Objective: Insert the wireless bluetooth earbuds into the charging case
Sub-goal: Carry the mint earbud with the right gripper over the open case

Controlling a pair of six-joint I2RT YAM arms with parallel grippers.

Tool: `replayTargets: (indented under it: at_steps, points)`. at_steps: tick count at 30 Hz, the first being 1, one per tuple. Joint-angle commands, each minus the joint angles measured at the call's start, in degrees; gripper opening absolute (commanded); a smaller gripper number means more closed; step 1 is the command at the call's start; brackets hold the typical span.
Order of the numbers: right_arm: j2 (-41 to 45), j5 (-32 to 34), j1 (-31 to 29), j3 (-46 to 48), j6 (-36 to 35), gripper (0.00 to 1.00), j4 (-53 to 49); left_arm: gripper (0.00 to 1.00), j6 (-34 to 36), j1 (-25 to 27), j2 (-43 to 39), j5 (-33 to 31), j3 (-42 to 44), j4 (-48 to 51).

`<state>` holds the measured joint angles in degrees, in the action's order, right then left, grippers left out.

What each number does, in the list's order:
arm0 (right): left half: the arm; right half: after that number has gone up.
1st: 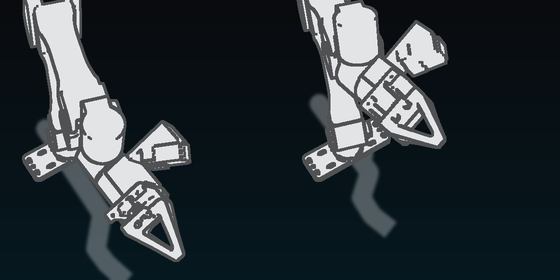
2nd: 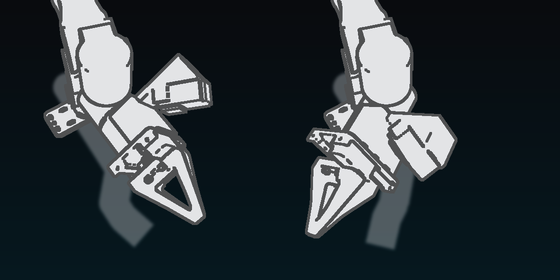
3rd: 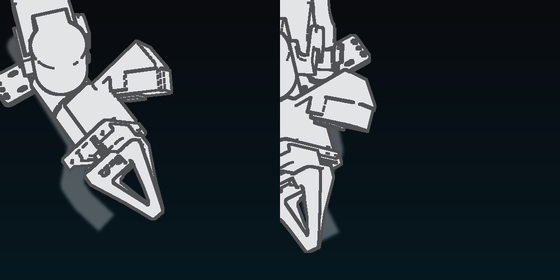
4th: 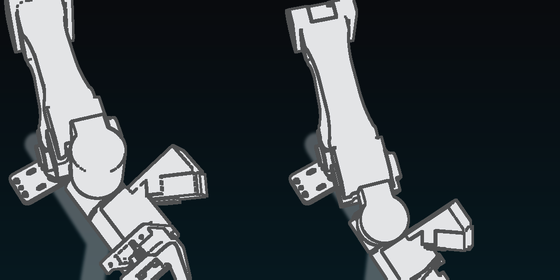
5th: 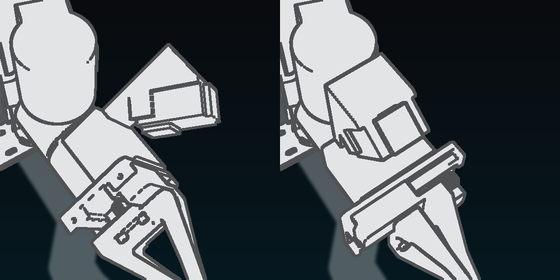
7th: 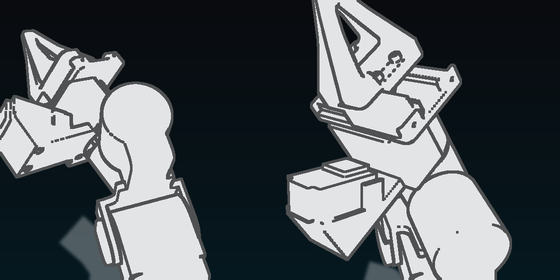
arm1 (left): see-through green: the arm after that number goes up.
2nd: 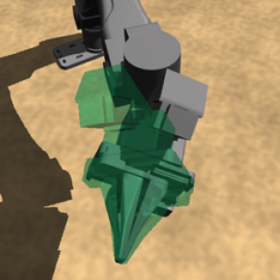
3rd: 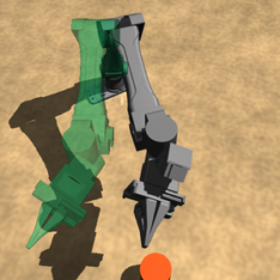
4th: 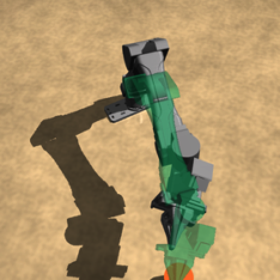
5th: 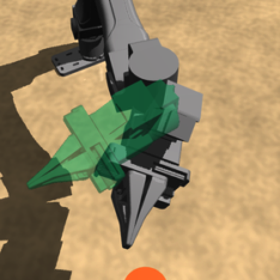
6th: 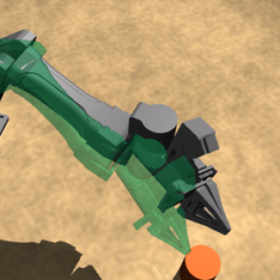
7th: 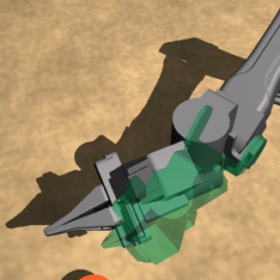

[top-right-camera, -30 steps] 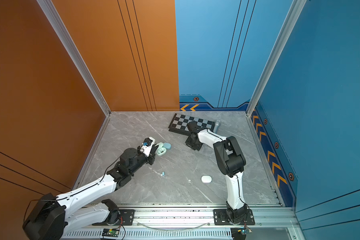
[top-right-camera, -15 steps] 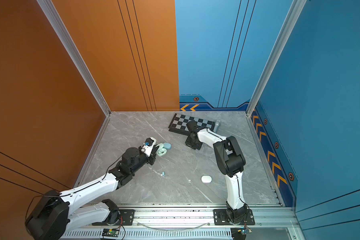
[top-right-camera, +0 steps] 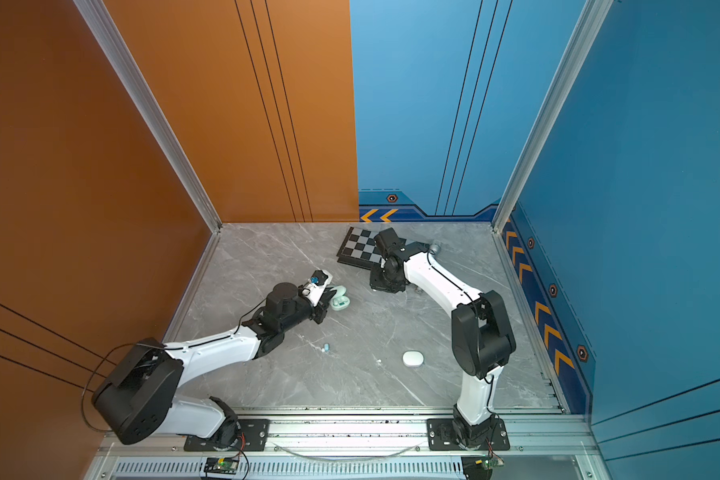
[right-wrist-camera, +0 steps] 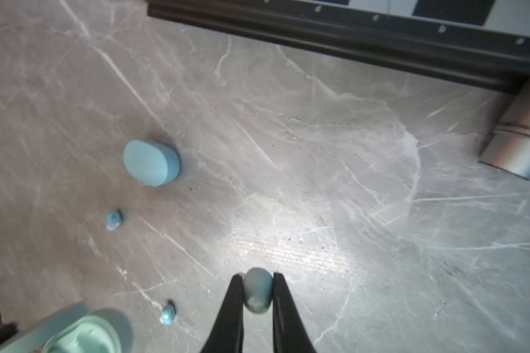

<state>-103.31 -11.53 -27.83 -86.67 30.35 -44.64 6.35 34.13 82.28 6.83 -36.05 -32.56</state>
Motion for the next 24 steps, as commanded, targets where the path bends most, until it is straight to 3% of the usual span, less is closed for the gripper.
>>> replayTargets:
  at_steps: [1,11,24]
  points:
    - [4.71,-4.97,-1.58,1.54,-5.9,0.15,-3.67,0.0,0.96,0.06,1.49,5.34,-2.63,-2.95]
    - [8.47,-11.02,-4.5,1.8,-8.33,0.16,-3.77,0.0,1.12,1.09,2.18,9.78,-4.54,-3.22]
    - [7.25,-10.47,-5.65,1.33,-9.06,0.16,-3.96,0.0,1.04,1.55,1.91,9.89,-6.04,-3.22]
